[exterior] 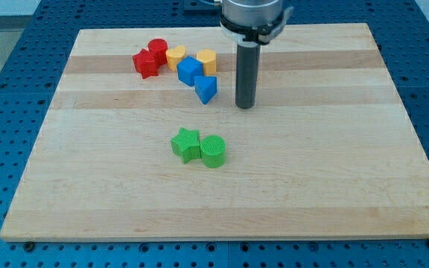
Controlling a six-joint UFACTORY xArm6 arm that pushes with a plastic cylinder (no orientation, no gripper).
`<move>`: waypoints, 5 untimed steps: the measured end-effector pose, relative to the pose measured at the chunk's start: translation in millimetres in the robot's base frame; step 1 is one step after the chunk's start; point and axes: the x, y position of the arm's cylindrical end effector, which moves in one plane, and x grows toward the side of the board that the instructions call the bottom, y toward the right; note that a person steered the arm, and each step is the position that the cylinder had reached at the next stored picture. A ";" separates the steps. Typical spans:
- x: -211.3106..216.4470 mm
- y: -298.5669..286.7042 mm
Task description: Separate the green blocks from the group of blocks
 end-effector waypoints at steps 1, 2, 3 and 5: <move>-20.8 -57.8; -43.9 -127.3; -49.4 -141.7; -25.5 -25.5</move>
